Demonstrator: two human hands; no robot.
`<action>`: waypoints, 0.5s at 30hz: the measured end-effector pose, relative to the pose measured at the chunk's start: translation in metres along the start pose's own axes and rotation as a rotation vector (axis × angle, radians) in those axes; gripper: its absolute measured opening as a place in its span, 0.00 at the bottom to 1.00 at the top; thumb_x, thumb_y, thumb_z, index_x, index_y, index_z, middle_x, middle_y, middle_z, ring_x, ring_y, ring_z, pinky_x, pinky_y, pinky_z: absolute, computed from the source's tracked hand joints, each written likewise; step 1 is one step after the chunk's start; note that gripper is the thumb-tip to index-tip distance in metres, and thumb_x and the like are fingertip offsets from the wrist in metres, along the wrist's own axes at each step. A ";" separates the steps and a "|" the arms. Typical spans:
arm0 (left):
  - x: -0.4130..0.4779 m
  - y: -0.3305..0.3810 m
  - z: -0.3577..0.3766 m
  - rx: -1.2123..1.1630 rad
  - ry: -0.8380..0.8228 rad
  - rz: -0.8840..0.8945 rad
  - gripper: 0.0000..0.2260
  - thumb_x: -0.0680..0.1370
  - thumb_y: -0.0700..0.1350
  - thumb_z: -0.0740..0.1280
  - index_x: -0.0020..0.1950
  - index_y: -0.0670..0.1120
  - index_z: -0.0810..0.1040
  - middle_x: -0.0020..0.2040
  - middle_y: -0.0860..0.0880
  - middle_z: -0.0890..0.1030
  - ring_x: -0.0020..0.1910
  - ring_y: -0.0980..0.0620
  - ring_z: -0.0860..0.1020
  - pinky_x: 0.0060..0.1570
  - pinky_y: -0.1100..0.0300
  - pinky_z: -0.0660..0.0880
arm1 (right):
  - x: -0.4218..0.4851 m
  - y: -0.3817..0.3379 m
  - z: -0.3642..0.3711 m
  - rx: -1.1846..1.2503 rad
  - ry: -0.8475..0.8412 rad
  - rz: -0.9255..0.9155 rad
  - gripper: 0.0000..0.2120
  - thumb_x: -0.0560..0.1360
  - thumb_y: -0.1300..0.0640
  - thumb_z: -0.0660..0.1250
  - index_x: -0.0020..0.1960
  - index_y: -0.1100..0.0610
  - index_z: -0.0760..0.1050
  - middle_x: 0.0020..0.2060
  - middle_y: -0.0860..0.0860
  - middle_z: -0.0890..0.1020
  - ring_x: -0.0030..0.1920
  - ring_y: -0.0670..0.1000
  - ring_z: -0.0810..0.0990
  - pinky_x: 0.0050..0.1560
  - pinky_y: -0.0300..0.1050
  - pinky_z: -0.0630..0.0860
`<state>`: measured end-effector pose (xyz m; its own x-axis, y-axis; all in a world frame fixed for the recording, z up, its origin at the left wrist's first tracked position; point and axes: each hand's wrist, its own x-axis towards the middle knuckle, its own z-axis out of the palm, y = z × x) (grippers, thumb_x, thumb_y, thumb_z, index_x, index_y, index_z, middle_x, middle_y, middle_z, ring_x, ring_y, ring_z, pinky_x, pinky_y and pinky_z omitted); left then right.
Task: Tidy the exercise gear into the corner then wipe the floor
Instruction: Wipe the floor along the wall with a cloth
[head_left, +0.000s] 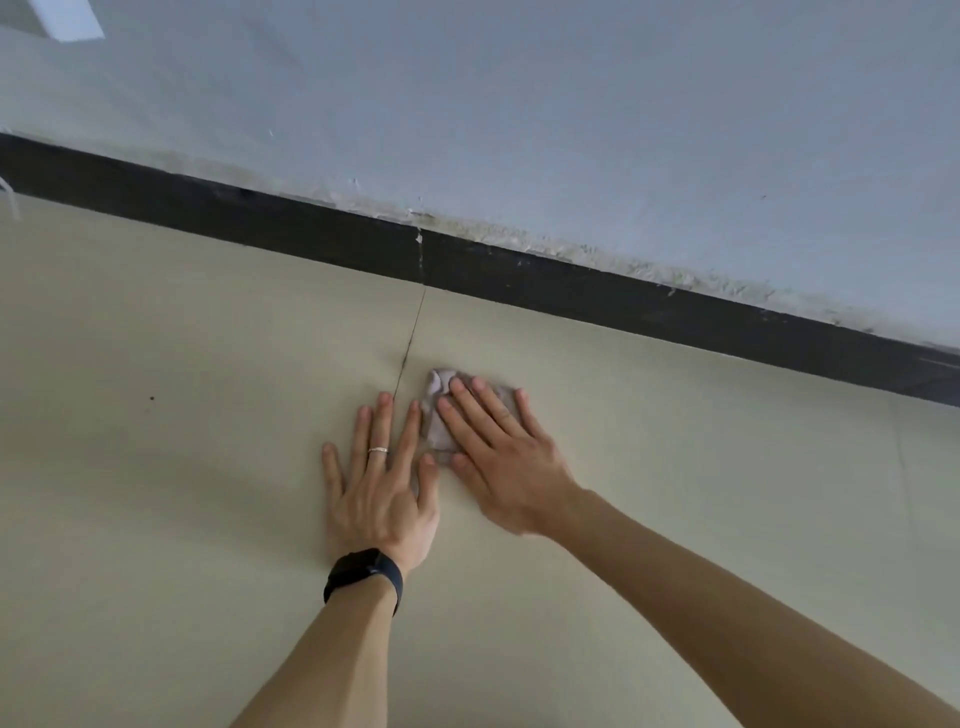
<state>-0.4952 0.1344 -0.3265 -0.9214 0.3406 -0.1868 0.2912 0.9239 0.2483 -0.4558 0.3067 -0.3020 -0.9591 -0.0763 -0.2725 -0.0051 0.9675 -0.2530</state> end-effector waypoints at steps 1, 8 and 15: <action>0.002 0.000 0.000 0.002 -0.004 -0.002 0.25 0.81 0.59 0.40 0.79 0.63 0.41 0.80 0.59 0.40 0.80 0.55 0.44 0.77 0.43 0.43 | 0.004 0.004 -0.002 -0.010 -0.005 -0.045 0.28 0.83 0.43 0.38 0.80 0.46 0.36 0.79 0.43 0.37 0.78 0.46 0.32 0.77 0.56 0.33; 0.006 0.003 -0.004 -0.013 -0.021 -0.016 0.26 0.80 0.59 0.40 0.79 0.64 0.42 0.80 0.59 0.41 0.80 0.55 0.44 0.77 0.43 0.43 | -0.051 0.132 -0.027 0.134 0.196 0.733 0.27 0.84 0.44 0.43 0.81 0.47 0.41 0.80 0.43 0.43 0.79 0.45 0.39 0.76 0.59 0.35; 0.006 0.004 -0.004 -0.017 -0.022 0.003 0.26 0.80 0.59 0.42 0.80 0.62 0.47 0.81 0.58 0.44 0.80 0.53 0.47 0.76 0.43 0.43 | -0.007 0.077 -0.036 0.386 0.300 1.089 0.28 0.84 0.46 0.44 0.81 0.52 0.41 0.81 0.50 0.40 0.80 0.51 0.36 0.77 0.59 0.36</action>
<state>-0.5008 0.1401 -0.3229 -0.9147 0.3469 -0.2071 0.2890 0.9200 0.2646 -0.4600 0.3900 -0.2862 -0.4344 0.8485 -0.3022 0.8883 0.3479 -0.2999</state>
